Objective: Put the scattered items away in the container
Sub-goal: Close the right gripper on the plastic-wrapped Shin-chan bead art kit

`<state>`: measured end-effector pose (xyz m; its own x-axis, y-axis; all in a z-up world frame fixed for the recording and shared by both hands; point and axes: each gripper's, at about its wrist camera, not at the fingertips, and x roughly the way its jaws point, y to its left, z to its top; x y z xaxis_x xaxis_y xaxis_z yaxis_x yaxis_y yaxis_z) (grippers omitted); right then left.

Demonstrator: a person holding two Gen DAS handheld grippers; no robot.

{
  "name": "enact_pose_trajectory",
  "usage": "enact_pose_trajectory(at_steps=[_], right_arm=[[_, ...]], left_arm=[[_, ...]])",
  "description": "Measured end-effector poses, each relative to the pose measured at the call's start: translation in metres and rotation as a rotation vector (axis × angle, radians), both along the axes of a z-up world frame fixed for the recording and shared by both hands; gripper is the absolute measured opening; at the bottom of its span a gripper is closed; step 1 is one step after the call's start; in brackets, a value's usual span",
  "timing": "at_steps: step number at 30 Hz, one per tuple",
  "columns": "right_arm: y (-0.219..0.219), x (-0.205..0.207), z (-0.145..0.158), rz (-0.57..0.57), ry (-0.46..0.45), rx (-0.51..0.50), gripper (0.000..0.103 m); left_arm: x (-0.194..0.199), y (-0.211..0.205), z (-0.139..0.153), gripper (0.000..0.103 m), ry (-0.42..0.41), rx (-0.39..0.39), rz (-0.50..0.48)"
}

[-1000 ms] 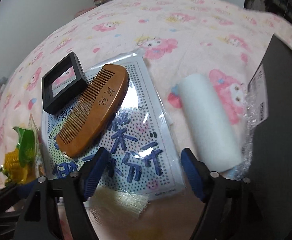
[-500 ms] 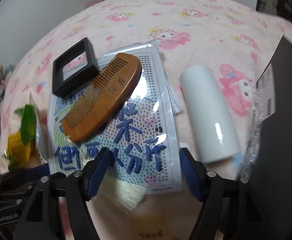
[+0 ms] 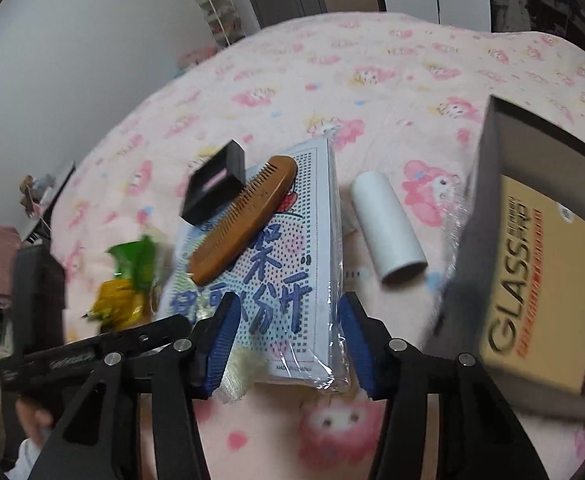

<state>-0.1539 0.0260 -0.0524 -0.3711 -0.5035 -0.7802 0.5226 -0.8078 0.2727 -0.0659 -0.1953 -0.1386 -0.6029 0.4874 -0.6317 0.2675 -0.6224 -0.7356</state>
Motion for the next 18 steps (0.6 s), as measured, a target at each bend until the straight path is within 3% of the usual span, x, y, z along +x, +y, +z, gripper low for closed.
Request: enact_pose_trajectory(at_steps=[11, 14, 16, 18], right_arm=[[0.013, 0.047, 0.056, -0.007, 0.099, -0.062, 0.047], [0.019, 0.062, 0.066, 0.002, 0.11, -0.088, 0.047], [0.022, 0.072, 0.063, 0.049, 0.072, -0.131, 0.036], [0.022, 0.081, 0.05, 0.07, 0.03, -0.134, 0.034]], left_arm=[[0.017, -0.01, -0.002, 0.059, 0.039, 0.232, -0.043], [0.013, 0.001, -0.001, 0.057, 0.043, 0.242, -0.085], [0.015, 0.012, 0.003, 0.053, 0.041, 0.22, -0.143], [0.016, 0.024, 0.008, 0.055, 0.01, 0.119, -0.17]])
